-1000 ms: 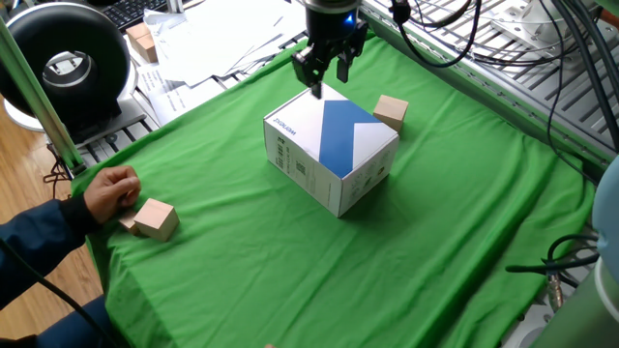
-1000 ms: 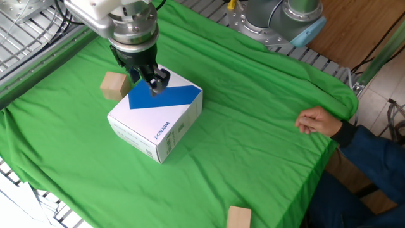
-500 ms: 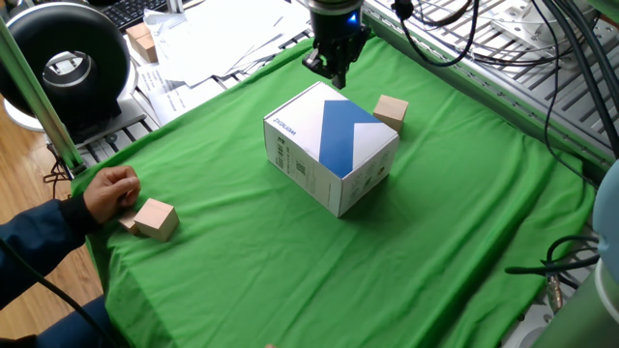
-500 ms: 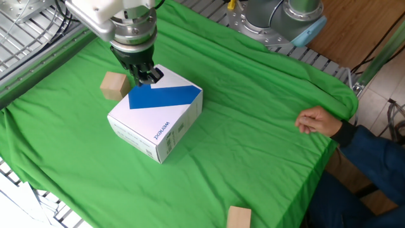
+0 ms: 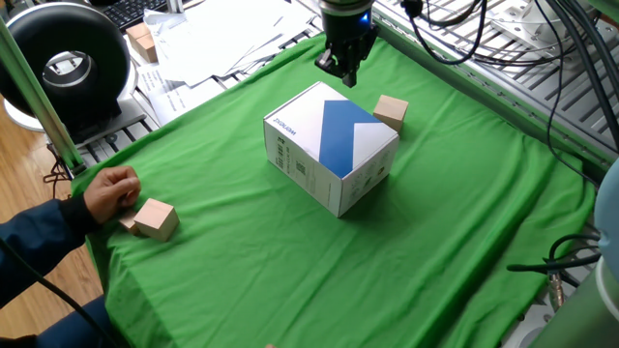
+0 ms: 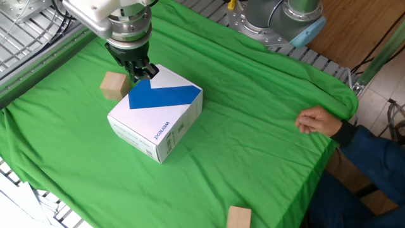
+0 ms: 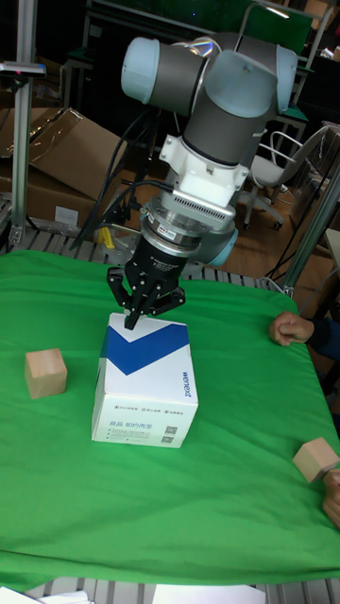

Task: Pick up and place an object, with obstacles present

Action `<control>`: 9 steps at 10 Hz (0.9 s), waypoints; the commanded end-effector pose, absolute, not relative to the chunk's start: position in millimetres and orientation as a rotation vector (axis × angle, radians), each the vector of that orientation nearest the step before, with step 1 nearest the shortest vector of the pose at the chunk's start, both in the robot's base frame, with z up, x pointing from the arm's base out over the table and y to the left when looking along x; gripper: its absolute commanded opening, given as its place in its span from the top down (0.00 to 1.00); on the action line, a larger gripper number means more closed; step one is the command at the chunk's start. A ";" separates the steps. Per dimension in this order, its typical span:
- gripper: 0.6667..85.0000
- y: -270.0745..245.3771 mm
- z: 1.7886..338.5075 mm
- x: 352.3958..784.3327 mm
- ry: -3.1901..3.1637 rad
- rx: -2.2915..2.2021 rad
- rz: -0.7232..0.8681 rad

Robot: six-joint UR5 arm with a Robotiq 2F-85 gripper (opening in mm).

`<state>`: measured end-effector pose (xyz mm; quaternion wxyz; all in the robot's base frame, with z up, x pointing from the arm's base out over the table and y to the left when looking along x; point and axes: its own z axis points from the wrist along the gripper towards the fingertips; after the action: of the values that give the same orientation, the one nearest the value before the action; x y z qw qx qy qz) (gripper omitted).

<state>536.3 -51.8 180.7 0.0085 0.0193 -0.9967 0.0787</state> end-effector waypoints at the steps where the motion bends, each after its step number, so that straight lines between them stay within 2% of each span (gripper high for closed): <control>1: 0.99 -45.0 181.6 533.9 -3.119 0.076 0.228; 9: 0.99 -29.3 190.7 548.2 -3.133 0.053 0.288</control>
<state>542.4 -34.8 185.4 0.0019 0.0199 -0.9957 0.0900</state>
